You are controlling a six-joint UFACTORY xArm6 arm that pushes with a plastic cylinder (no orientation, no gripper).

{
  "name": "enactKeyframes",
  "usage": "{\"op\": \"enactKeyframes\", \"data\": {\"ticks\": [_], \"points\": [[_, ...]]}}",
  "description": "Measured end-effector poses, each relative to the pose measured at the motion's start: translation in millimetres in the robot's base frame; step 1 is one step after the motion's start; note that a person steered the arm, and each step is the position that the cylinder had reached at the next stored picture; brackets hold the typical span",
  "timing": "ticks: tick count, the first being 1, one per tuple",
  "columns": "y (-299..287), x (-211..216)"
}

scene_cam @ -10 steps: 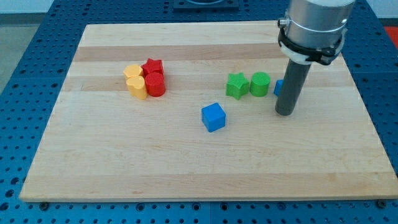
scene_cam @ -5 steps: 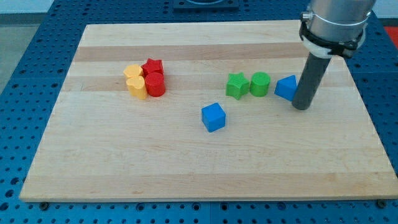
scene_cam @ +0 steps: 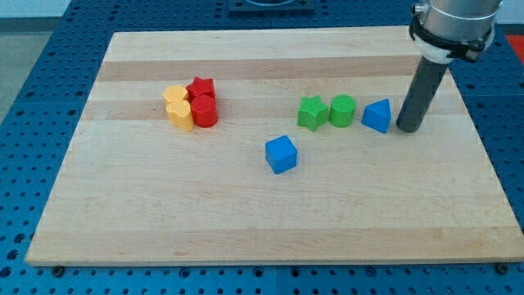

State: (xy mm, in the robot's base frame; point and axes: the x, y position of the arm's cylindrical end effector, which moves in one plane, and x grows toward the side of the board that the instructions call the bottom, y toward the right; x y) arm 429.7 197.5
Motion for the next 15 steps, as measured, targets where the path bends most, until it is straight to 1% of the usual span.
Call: {"op": "enactKeyframes", "data": {"ticks": [15], "points": [[-19,-5]]}}
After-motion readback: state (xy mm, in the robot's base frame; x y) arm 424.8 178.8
